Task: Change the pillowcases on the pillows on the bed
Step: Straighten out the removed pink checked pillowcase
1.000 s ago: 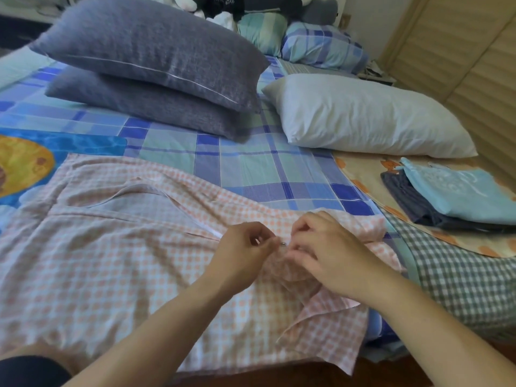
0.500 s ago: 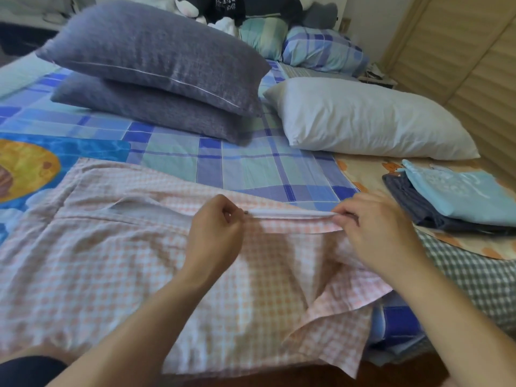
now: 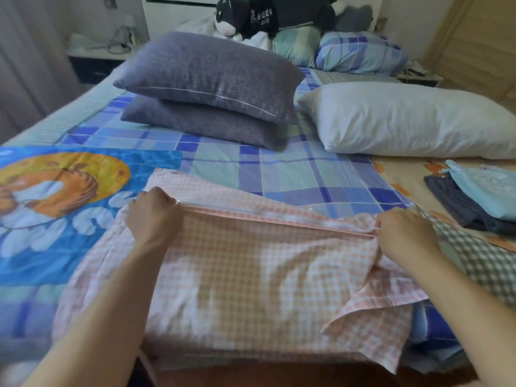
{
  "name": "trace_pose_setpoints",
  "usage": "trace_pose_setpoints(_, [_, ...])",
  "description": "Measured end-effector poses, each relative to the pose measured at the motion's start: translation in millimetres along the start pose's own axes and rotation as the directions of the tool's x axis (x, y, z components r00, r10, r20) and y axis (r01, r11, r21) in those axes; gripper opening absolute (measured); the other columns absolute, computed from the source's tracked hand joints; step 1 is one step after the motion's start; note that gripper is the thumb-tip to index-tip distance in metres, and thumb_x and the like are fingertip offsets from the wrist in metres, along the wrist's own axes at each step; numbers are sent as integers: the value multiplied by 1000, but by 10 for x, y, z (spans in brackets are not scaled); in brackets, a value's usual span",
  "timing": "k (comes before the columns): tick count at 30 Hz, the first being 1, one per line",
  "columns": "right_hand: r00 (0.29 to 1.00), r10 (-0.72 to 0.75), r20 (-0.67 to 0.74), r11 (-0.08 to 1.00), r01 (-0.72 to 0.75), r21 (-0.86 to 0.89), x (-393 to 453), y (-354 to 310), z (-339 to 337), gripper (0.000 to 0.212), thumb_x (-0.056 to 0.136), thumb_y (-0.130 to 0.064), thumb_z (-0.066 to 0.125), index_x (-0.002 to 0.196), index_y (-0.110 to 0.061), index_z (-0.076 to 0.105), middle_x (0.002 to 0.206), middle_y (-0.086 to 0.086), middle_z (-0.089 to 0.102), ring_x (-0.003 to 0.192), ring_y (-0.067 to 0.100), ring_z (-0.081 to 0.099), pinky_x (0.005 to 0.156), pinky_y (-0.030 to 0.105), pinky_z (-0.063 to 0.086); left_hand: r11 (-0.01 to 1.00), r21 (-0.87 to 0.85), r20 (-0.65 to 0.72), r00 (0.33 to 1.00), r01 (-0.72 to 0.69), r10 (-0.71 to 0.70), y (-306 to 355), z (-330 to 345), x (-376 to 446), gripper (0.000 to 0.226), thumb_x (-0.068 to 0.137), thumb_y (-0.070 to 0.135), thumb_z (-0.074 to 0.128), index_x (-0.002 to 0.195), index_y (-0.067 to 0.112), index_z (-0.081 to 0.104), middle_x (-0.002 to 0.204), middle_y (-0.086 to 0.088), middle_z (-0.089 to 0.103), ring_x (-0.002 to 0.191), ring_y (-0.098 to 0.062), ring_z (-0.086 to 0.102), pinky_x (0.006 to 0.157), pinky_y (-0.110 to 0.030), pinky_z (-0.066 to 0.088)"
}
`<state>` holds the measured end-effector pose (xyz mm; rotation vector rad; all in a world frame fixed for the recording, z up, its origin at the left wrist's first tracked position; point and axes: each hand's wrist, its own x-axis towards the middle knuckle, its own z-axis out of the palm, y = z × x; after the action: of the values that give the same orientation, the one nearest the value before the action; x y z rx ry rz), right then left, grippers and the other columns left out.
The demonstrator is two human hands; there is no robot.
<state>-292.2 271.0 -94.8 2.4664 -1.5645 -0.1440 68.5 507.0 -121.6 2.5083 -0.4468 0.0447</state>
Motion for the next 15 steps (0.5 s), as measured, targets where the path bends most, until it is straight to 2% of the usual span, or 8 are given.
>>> trace_pose_setpoints(3, [998,-36,49,999,36,0,-97,-4,61,34,88,-4,52,117,-20,61,105,7,59,110,33,52,82,40,47,986,149,-47,997,75,-69,-319,-163,187,28,86,14,55,111,4,64,124,-25,56,121,-45,49,97,-54,43])
trace_pose_setpoints(7, [999,-46,9,999,46,-1,-182,-62,88,27,87,-10,55,110,-23,61,108,4,60,105,30,52,86,43,48,960,244,-67,990,137,-124,-742,-374,373,38,90,14,56,127,5,56,133,-24,48,129,-43,44,102,-56,40])
trace_pose_setpoints(9, [993,-88,-72,996,86,-25,-251,-112,138,26,86,-8,53,108,-20,62,111,5,62,103,30,51,88,44,45,976,196,2,995,94,-97,-806,-314,298,38,96,16,53,128,-3,50,135,-29,45,129,-48,42,104,-58,39])
trace_pose_setpoints(11, [974,-106,-199,994,112,17,-320,-109,165,31,84,-5,56,113,-13,64,117,13,62,107,37,49,92,47,39,987,145,88,992,75,-89,-856,-193,150,48,100,24,50,137,-5,38,140,-34,39,133,-51,38,108,-58,34])
trace_pose_setpoints(13, [926,-124,-357,980,172,105,-413,-104,131,41,79,-1,63,119,-7,65,123,20,60,112,42,48,95,51,37,988,147,135,988,51,-71,-947,-116,-18,67,99,34,51,153,9,21,152,-31,29,140,-48,31,114,-55,27])
trace_pose_setpoints(15, [834,-243,-495,932,342,120,-606,-182,86,38,78,2,66,115,-6,66,119,17,60,108,38,50,90,49,44,981,194,150,987,27,-57,-1028,-105,-156,70,99,41,48,158,27,15,159,-27,22,144,-45,26,119,-53,21])
